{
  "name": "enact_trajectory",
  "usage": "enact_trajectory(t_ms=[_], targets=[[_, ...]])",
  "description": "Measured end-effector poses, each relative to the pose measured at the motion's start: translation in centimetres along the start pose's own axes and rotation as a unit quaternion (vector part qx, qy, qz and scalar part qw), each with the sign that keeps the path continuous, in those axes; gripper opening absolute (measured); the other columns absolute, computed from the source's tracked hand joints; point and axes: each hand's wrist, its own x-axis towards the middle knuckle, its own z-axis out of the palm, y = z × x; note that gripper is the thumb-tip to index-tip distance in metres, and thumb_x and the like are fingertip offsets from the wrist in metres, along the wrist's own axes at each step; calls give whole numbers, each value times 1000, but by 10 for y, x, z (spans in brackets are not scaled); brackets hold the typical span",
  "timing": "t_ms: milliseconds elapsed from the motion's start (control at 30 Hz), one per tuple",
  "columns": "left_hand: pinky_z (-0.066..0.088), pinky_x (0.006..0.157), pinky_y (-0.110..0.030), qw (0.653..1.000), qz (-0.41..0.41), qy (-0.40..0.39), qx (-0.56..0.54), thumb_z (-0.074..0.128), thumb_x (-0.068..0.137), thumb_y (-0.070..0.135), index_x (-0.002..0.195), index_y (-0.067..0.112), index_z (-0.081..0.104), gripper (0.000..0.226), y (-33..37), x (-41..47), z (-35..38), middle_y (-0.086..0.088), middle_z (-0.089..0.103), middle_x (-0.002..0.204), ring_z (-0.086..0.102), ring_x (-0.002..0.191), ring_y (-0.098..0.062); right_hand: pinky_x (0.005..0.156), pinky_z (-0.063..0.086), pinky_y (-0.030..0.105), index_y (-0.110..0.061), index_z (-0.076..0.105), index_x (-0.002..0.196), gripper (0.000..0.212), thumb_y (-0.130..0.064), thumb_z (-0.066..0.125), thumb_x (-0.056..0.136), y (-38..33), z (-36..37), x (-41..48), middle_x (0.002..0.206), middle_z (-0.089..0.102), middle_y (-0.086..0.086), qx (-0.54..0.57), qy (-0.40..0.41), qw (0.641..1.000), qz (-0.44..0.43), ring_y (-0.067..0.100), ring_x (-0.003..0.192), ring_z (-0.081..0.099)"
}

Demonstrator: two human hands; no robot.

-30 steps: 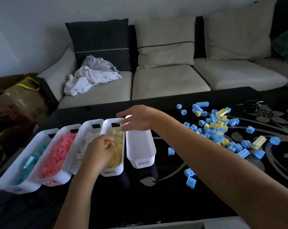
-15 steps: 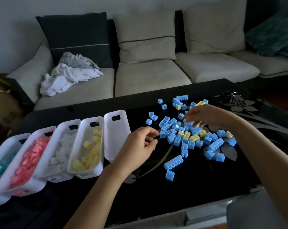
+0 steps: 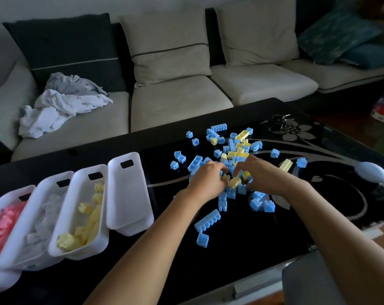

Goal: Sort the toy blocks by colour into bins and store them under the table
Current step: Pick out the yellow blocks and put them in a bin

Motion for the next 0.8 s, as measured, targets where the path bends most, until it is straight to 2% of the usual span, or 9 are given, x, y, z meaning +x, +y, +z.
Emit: enact_trajectory(t_ms=[133, 267, 367, 467, 567, 633, 700, 800], targets=[[47, 88, -40, 995, -1, -51, 87, 51, 93, 24, 123, 13, 54, 32, 3, 11, 3, -11, 44, 124, 53, 106, -29, 77, 47, 27, -34, 53, 114, 45, -8, 67, 80, 1, 2, -1, 109, 40, -5, 13, 12, 999, -31, 14, 93, 50], [45, 81, -35, 992, -6, -59, 107, 51, 93, 24, 122, 13, 53, 30, 3, 13, 2, -10, 41, 119, 55, 99, -30, 82, 48, 33, -33, 55, 116, 47, -15, 73, 77, -1, 5, 0, 110, 42, -3, 16, 29, 998, -55, 16, 94, 52], [47, 81, -35, 993, -18, -57, 99, 55, 92, 25, 122, 12, 53, 33, -1, 12, -1, -9, 40, 122, 57, 97, -30, 79, 47, 31, -35, 53, 119, 48, -16, 72, 79, -5, 7, 1, 111, 43, -4, 10, 17, 997, -74, 15, 92, 53], [44, 76, -30, 994, -23, -51, 98, 58, 91, 22, 119, 11, 54, 31, -6, 10, -4, -8, 41, 122, 57, 97, -28, 81, 47, 28, -36, 51, 125, 48, -21, 69, 83, -10, 10, 4, 121, 41, -5, -18, 14, 995, -101, 16, 94, 55], [41, 73, -27, 996, -17, -32, 85, 62, 88, 20, 117, 13, 56, 30, -11, 7, -4, -7, 42, 120, 57, 95, -27, 81, 50, 33, -31, 52, 126, 44, -23, 67, 85, -18, 17, 7, 127, 40, -3, -46, 37, 991, -118, 19, 94, 59], [43, 75, -27, 997, -16, -19, 67, 65, 87, 24, 113, 13, 57, 30, -13, 5, -3, -6, 42, 118, 58, 95, -26, 76, 50, 33, -25, 54, 121, 37, -22, 66, 86, -23, 22, 10, 122, 43, 0, -46, 62, 990, -121, 22, 89, 60], [46, 78, -28, 998, -20, -2, 51, 65, 87, 18, 112, 13, 57, 27, -16, 5, -3, -8, 44, 120, 59, 94, -25, 73, 48, 32, -21, 55, 115, 30, -18, 65, 86, -27, 24, 11, 115, 47, 1, -33, 72, 989, -122, 22, 89, 60], [46, 70, -23, 999, -41, 19, 18, 61, 87, 9, 112, 17, 58, 26, -25, 3, -3, -5, 44, 120, 57, 88, -19, 76, 47, 31, -19, 56, 108, 25, -17, 66, 85, -27, 24, 13, 108, 57, -1, -8, 67, 992, -110, 19, 94, 58]])
